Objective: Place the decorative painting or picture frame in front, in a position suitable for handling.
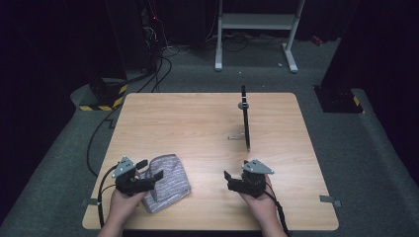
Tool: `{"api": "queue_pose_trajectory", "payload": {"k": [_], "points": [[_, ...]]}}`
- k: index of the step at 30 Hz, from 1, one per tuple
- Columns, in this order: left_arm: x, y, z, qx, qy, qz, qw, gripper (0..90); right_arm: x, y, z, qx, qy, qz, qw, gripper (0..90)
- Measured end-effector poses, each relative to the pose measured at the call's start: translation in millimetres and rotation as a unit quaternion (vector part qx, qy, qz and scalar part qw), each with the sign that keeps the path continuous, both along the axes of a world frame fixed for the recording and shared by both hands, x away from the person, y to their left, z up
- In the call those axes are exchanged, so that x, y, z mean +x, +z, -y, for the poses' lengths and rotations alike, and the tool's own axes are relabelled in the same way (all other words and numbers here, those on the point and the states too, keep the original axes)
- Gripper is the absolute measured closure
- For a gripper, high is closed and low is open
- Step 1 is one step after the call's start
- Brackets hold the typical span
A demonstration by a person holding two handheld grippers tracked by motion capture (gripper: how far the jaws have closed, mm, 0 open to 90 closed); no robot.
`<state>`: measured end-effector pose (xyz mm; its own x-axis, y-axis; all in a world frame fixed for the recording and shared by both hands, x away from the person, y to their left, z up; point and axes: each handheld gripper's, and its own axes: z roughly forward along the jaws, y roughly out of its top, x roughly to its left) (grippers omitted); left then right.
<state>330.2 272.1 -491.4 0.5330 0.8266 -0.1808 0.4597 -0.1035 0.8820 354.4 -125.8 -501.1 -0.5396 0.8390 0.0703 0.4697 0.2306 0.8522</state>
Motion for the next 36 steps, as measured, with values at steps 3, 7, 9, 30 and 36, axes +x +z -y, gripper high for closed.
{"api": "queue_pose_trajectory", "payload": {"k": [3, 7, 9, 30, 36], "points": [[2.8, -1.7, 1.3, 0.008, -0.002, -0.005, 1.0, 16.2, -1.0, 0.2, 1.1, -0.003, -0.003, 0.0, 1.0, 14.2], [6.1, -3.4, 2.3, 0.022, 0.0, -0.01, 0.9997, 16.4, -2.5, 2.0, 2.1, -0.002, 0.002, -0.002, 1.0, 14.5], [6.4, -2.6, 1.7, 0.028, 0.0, -0.012, 0.9995, 16.6, -3.9, 2.1, 1.3, -0.006, 0.006, 0.001, 1.0, 14.6], [9.1, -13.2, 31.4, 0.162, -0.116, -0.121, 0.9724, 0.3, -5.0, 0.7, -5.8, -0.013, 0.014, -0.006, 0.9998, 14.9], [5.9, -24.3, 44.2, 0.23, -0.123, -0.115, 0.9585, 0.4, -5.1, -0.9, -7.7, -0.017, 0.019, -0.01, 0.9996, 14.9]]}}
